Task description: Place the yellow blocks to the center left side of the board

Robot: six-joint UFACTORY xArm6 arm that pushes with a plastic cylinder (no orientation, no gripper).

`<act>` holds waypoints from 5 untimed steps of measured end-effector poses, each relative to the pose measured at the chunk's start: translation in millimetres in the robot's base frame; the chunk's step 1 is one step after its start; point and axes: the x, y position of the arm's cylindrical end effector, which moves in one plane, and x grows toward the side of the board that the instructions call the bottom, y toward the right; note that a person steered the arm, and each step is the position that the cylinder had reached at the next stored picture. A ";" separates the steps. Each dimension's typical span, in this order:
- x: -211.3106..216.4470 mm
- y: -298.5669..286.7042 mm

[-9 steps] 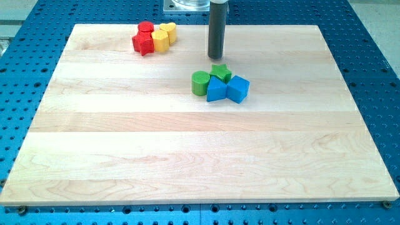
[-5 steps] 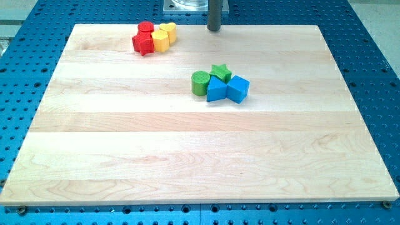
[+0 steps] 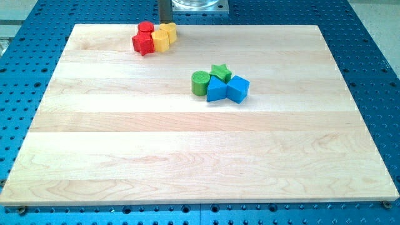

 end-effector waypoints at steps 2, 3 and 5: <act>85.8 -3.4; 119.9 -3.1; 141.0 42.8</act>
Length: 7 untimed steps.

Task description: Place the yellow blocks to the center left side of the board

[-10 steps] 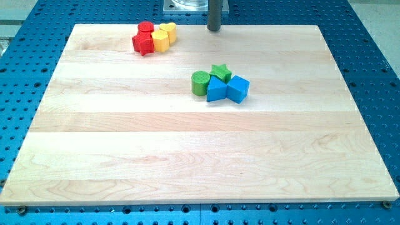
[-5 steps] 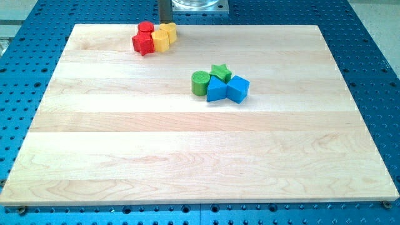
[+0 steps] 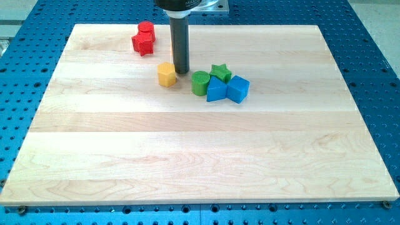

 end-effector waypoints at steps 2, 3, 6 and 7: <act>11.0 -110.2; 19.4 -111.8; 81.4 -51.5; 101.3 -80.6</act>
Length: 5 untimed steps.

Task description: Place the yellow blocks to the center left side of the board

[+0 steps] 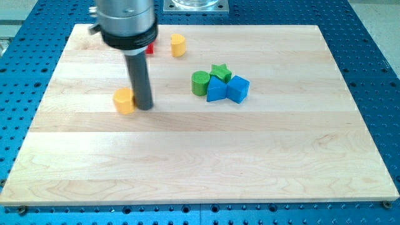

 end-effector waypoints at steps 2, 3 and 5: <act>6.2 -44.7; -29.1 -60.3; -52.6 -90.9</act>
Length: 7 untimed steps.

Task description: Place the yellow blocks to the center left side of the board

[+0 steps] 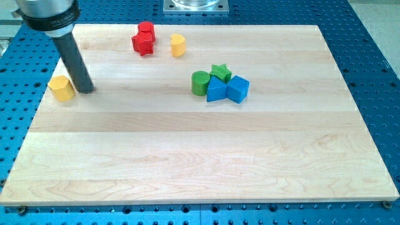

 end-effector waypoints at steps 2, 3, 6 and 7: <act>-44.7 225.9; -130.4 285.6; -146.4 113.9; -137.4 134.7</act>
